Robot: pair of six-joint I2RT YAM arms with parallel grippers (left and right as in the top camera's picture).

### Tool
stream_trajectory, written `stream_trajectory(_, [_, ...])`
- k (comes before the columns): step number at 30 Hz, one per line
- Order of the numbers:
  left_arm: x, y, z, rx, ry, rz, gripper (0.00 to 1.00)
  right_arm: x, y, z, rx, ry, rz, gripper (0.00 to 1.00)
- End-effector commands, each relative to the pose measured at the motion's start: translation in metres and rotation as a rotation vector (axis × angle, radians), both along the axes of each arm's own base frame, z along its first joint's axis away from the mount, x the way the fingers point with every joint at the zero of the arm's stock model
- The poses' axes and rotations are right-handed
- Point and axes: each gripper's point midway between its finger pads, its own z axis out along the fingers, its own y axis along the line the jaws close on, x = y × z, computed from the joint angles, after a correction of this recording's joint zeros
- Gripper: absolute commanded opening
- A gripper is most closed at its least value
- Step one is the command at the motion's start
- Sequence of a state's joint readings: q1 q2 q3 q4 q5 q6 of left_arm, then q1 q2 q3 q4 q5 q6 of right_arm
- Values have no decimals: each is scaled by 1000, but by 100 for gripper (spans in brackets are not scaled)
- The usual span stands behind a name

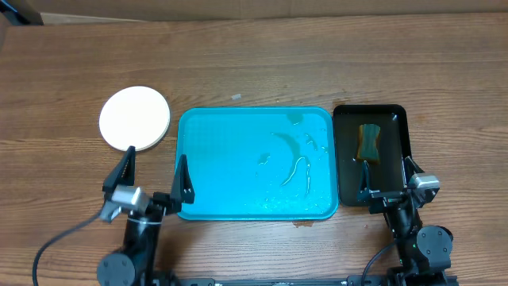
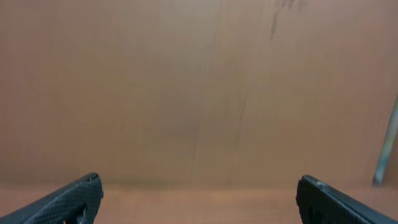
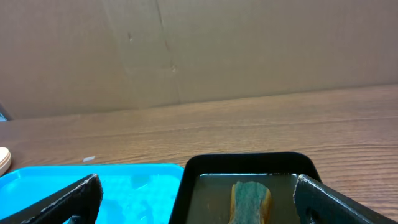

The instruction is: Clean dirty plates on tray and stack at the side

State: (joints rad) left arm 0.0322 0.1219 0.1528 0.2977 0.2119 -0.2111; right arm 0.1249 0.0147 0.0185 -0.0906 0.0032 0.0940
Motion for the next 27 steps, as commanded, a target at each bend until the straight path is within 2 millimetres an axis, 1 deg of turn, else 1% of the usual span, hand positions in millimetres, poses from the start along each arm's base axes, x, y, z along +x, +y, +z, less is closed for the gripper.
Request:
stream_trajectory(1, [-6, 5, -2, -37, -55, 26, 100, 0, 0, -1, 5, -7, 2, 100])
stream_trajectory(7, [-5, 5, -20, -38, -48, 29, 100, 0, 0, -1, 5, -7, 2, 100])
stream_trajectory(10, [0, 5, -35, -38, -9, 31, 100, 0, 0, -1, 5, -7, 2, 100])
stream_trajectory(12, [5, 7, -48, -40, 47, 44, 100, 0, 0, -1, 5, -7, 2, 100])
stream_trajectory(16, [13, 14, -84, -12, 192, 93, 100, 0, 0, -1, 5, -7, 2, 100])
stream_trajectory(17, [14, 16, -97, -10, 246, 107, 100, 0, 0, -1, 5, -7, 2, 100])
stream_trajectory(21, [15, 25, -137, 3, 406, 157, 100, 0, 0, -1, 5, -7, 2, 100])
stream_trajectory(23, [15, 24, -135, 57, 392, 163, 100, 0, 0, -1, 5, -7, 2, 100])
stream_trajectory(27, [15, 24, -135, 65, 392, 164, 100, 0, 0, -1, 5, -7, 2, 100])
